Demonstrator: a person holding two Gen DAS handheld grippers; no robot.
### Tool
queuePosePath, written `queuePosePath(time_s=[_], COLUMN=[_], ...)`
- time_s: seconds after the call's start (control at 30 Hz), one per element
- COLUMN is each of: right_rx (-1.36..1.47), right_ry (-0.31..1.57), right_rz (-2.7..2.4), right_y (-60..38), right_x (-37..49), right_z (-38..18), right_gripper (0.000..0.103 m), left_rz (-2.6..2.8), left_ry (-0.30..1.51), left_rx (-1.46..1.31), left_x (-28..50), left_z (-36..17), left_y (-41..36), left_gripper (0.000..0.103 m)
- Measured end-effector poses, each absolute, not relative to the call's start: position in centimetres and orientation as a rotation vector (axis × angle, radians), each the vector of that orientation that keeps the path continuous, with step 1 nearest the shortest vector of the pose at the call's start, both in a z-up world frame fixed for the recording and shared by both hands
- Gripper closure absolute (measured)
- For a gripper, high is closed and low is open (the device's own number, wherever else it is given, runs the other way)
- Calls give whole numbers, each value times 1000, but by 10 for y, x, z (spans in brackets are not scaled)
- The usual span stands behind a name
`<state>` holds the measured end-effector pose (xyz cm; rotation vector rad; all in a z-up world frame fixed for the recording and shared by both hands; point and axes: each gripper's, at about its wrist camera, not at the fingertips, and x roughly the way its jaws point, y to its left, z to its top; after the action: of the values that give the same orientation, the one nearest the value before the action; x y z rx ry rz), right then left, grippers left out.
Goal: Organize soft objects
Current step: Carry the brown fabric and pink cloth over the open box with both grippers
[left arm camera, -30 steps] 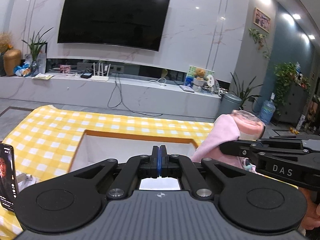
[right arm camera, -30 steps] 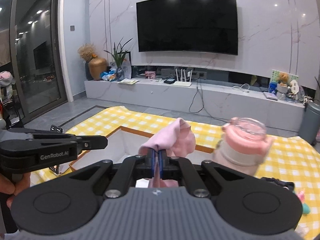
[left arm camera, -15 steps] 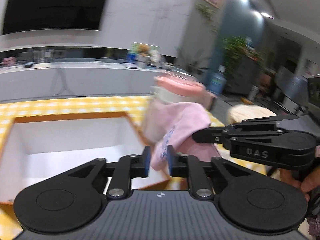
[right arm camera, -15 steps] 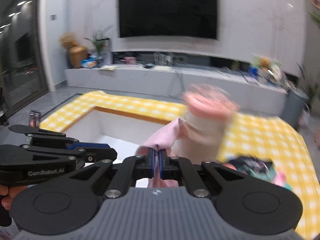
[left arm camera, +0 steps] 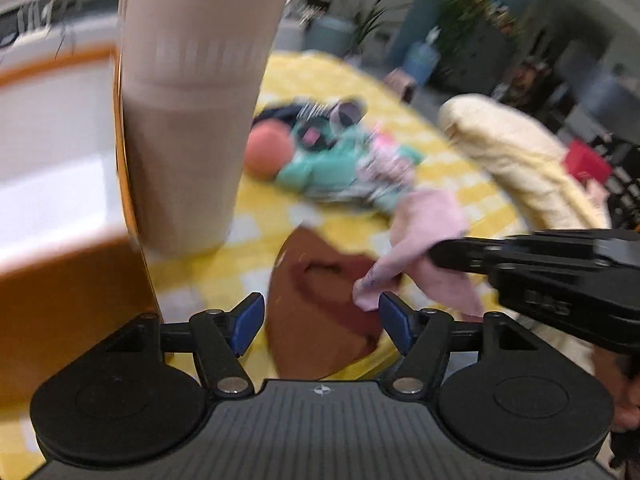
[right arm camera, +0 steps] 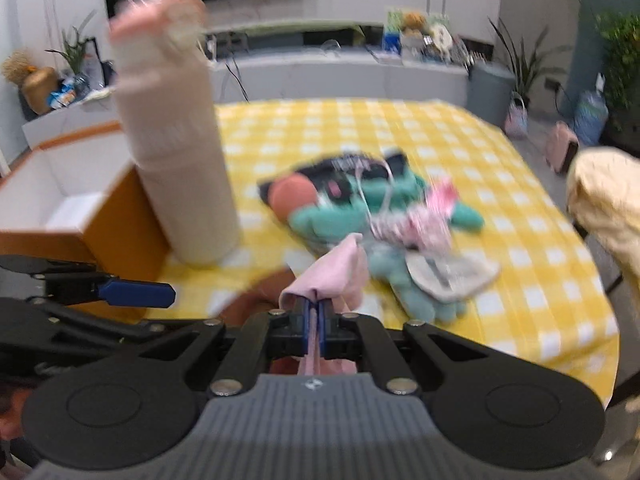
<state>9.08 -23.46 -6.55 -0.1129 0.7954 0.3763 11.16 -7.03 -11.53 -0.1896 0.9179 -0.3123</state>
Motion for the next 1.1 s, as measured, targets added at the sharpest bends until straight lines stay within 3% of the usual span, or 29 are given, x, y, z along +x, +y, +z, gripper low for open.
queuePosePath(time_s=[0.2,0.33,0.5,0.6,0.67,1.1], right_rx=[-95,-93,-86,-84,-87,-100], right_ry=[880,944,955,954,953,889], right_rz=[344,328,334,335,334,321], right_y=[-245,-246,-246,-247,-246,-244], right_x=[111,122,123,123,122,109], right_z=[-104,-123,-131,-132,-131,-102], right_gripper=[102,101,101,101,101,101], left_rz=[-267,-262,-256,-246,-266,-295], left_ry=[927,926,918,910,916,793], left_rx=[-147,-128,-73,-26,-45,-128], left_x=[115,110,113,112,114,89], left_z=[-137,-133,-130,-131,-131,-79], left_y=[-85,-89,-106,-112,-112,-94], left_gripper=[22,28,49,69,91,97])
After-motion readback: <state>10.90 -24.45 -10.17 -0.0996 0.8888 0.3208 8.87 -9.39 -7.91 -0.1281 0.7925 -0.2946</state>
